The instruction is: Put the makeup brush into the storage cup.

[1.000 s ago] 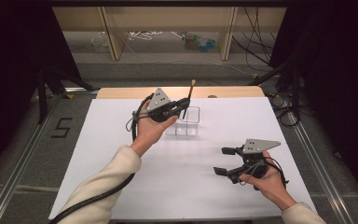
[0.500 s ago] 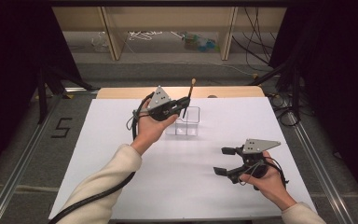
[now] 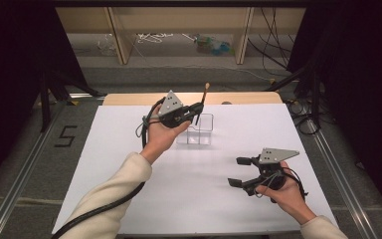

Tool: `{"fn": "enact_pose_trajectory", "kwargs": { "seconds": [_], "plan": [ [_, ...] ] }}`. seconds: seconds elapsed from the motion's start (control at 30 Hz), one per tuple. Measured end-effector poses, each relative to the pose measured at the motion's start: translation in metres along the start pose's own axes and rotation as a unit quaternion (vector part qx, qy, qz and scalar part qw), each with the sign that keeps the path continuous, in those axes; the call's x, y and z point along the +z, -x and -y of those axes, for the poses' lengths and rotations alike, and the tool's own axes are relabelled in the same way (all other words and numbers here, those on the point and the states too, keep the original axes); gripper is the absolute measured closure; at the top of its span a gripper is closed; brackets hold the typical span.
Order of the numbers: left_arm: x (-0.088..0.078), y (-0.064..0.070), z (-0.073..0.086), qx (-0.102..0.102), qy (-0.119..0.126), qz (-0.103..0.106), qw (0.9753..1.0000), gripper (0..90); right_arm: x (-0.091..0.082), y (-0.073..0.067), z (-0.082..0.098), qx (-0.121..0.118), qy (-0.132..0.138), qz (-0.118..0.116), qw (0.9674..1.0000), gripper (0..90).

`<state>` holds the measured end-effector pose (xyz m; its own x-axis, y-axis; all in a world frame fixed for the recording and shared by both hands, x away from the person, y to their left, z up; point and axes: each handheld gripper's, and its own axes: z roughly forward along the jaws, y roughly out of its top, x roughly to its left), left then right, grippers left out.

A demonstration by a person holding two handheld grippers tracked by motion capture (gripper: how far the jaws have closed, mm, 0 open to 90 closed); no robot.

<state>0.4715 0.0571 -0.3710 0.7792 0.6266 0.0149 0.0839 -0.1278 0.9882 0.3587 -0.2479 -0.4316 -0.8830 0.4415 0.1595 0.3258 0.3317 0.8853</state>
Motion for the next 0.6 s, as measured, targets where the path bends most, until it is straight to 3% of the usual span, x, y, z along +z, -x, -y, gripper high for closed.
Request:
{"fn": "enact_pose_trajectory", "kwargs": {
  "seconds": [0.6],
  "plan": [
    [0.0025,-0.0025,-0.0005,0.0,-0.002,0.0,1.0,82.8,0.0001,0.0001,0.0001,0.0,0.002,-0.001,1.0,16.7]
  ]
}}
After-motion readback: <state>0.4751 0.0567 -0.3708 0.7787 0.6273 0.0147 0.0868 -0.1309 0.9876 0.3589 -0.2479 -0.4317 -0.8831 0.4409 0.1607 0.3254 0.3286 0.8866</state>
